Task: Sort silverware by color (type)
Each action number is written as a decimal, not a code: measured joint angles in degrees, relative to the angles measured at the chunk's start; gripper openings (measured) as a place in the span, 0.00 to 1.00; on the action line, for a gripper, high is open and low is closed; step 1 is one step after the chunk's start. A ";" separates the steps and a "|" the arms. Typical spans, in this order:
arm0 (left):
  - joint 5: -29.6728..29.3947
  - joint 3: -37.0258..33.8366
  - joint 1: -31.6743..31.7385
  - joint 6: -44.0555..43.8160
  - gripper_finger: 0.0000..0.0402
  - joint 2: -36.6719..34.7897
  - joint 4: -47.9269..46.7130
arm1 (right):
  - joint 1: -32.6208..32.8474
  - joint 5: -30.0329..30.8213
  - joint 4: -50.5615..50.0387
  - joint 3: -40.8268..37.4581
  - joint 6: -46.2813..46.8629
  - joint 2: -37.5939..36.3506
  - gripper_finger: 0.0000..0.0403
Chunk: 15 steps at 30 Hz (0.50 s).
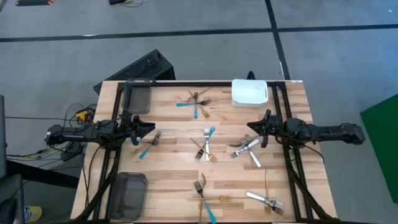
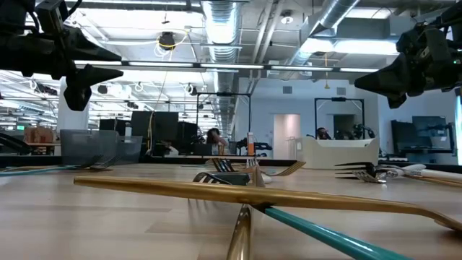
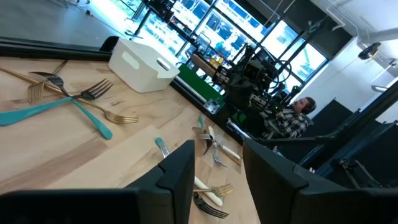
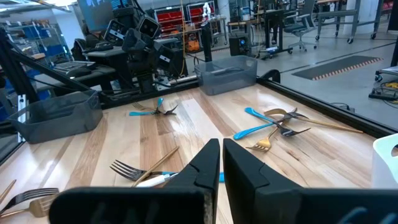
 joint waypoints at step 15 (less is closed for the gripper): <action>-0.30 0.01 0.01 0.01 0.31 0.00 0.02 | -0.02 0.00 0.00 -0.01 0.00 0.02 0.12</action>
